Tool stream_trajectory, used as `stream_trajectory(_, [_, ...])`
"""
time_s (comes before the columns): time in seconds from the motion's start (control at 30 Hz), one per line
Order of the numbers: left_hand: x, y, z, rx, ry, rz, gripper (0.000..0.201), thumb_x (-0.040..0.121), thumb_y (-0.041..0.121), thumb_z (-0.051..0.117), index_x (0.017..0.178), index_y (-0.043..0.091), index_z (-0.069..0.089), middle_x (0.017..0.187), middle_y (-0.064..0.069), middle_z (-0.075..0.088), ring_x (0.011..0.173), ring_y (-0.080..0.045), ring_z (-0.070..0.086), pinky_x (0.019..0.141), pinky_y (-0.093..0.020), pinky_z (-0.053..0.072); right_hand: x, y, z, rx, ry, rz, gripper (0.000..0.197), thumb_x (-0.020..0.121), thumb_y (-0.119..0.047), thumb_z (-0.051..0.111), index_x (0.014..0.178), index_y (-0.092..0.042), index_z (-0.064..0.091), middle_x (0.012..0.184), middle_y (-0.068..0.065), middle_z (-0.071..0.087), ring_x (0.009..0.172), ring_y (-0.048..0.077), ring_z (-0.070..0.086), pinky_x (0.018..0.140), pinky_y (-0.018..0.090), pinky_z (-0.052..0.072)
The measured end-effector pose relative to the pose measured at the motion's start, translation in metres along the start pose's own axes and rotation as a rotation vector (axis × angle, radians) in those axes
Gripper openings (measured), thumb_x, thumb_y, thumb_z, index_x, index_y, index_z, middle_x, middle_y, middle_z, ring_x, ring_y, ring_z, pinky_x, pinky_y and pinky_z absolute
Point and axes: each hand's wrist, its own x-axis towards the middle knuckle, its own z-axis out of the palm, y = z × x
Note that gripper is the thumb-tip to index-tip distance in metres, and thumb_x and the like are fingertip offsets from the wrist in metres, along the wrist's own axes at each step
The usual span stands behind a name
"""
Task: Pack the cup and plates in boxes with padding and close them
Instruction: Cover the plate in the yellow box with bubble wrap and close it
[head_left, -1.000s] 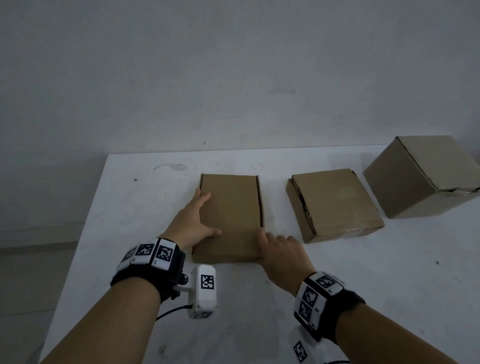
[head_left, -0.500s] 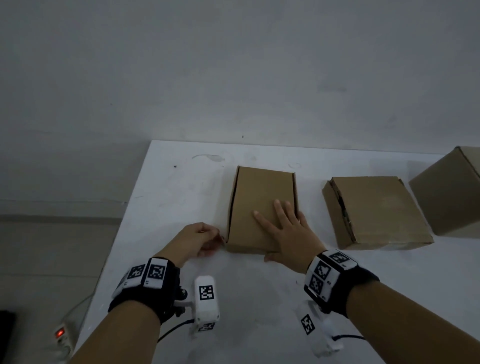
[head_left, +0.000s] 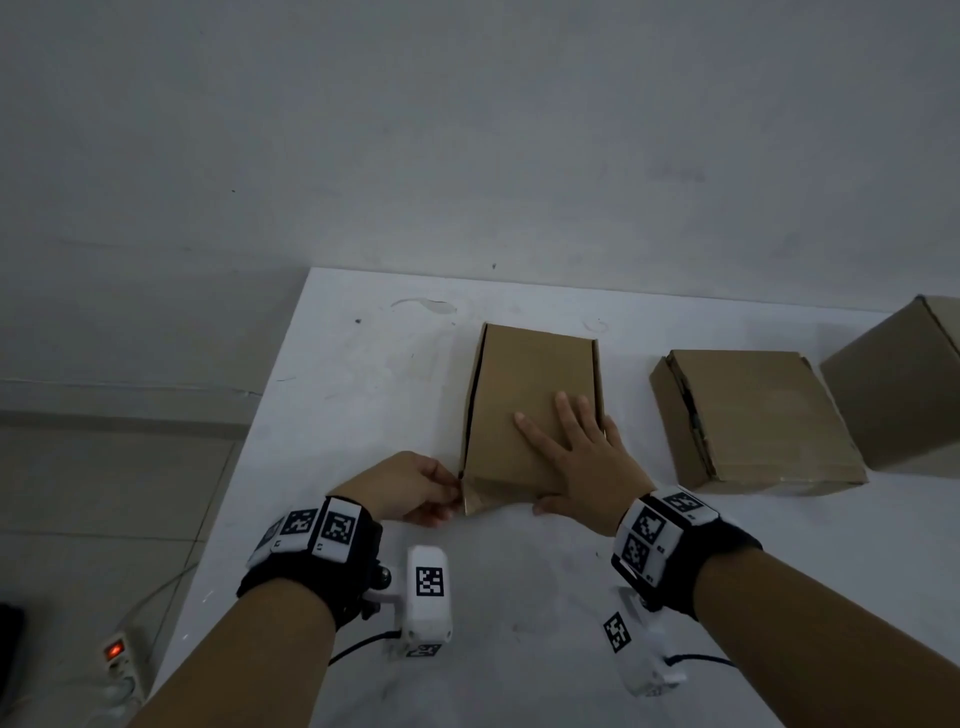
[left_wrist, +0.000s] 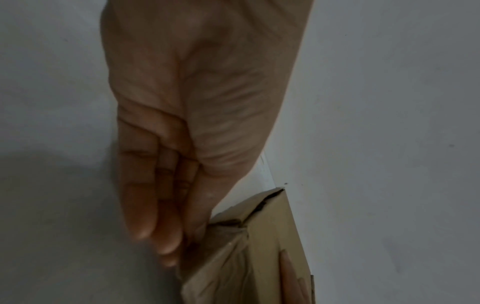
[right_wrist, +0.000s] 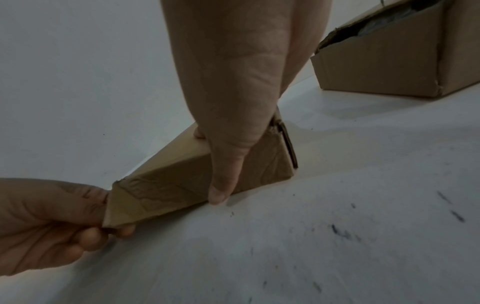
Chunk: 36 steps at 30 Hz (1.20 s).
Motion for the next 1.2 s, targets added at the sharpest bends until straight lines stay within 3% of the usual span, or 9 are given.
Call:
stream_trajectory(0.1, [-0.001, 0.002, -0.001, -0.034, 0.006, 0.004, 0.007, 0.090, 0.003, 0.059, 0.085, 0.006, 0.062, 0.073, -0.007, 0.065, 0.051, -0.007, 0.061, 0.057, -0.018, 0.055, 0.000, -0.001, -0.001, -0.001, 0.000, 0.004, 0.102, 0.081, -0.066, 0.051, 0.139, -0.039, -0.029, 0.155, 0.017, -0.022, 0.143, 0.039, -0.016, 0.115, 0.053, -0.001])
stream_trajectory(0.23, [-0.002, 0.008, -0.008, -0.078, 0.088, 0.055, 0.008, 0.083, 0.000, 0.066, 0.086, 0.007, 0.064, 0.080, -0.009, 0.065, 0.068, -0.014, 0.062, 0.061, -0.018, 0.055, 0.000, -0.001, -0.001, 0.008, 0.005, 0.007, 0.101, 0.082, -0.066, 0.051, 0.141, -0.040, -0.027, 0.155, 0.016, -0.023, 0.143, 0.038, -0.017, 0.115, 0.053, -0.001])
stream_trajectory(0.4, [0.001, 0.012, -0.009, 0.035, 0.089, 0.033, 0.037, 0.064, 0.010, 0.086, 0.093, 0.012, 0.062, 0.098, -0.010, 0.067, 0.088, -0.022, 0.067, 0.076, -0.029, 0.056, 0.000, -0.002, 0.000, 0.017, 0.003, 0.010, 0.102, 0.081, -0.066, 0.051, 0.140, -0.041, -0.028, 0.155, 0.015, -0.024, 0.143, 0.038, -0.018, 0.115, 0.053, -0.002])
stream_trajectory(0.6, [-0.004, 0.009, 0.008, 0.064, 0.094, 0.007, 0.023, 0.066, 0.011, 0.085, 0.080, 0.010, 0.066, 0.080, -0.006, 0.066, 0.069, -0.016, 0.061, 0.069, -0.026, 0.057, -0.001, -0.002, 0.001, 0.020, 0.013, 0.011, 0.104, 0.081, -0.066, 0.052, 0.136, -0.040, -0.031, 0.155, 0.015, -0.023, 0.143, 0.038, -0.017, 0.115, 0.053, -0.002])
stream_trajectory(0.87, [0.001, 0.006, 0.008, 0.066, 0.028, -0.026, 0.022, 0.071, 0.008, 0.081, 0.082, 0.009, 0.062, 0.083, -0.009, 0.065, 0.068, -0.016, 0.060, 0.072, -0.027, 0.057, -0.001, -0.001, 0.000, 0.022, 0.000, 0.005, 0.104, 0.081, -0.065, 0.053, 0.137, -0.038, -0.031, 0.154, 0.016, -0.024, 0.143, 0.038, -0.017, 0.115, 0.053, -0.003])
stream_trajectory(1.1, [0.003, 0.006, 0.008, 0.063, 0.062, -0.004, 0.039, 0.074, -0.001, 0.077, 0.106, 0.002, 0.055, 0.088, -0.013, 0.064, 0.067, -0.017, 0.062, 0.061, -0.020, 0.056, 0.000, -0.001, -0.001, 0.040, -0.009, 0.004, 0.104, 0.081, -0.064, 0.054, 0.140, -0.041, -0.028, 0.154, 0.015, -0.025, 0.142, 0.038, -0.019, 0.114, 0.053, -0.003])
stream_trajectory(1.2, [0.007, 0.003, 0.005, 0.132, 0.147, 0.058, 0.040, 0.070, 0.000, 0.080, 0.104, 0.004, 0.059, 0.080, -0.008, 0.067, 0.065, -0.015, 0.062, 0.062, -0.022, 0.055, -0.001, -0.001, -0.001, 0.039, -0.010, 0.005, 0.104, 0.081, -0.064, 0.054, 0.135, -0.040, -0.032, 0.154, 0.015, -0.026, 0.142, 0.038, -0.019, 0.115, 0.053, -0.003])
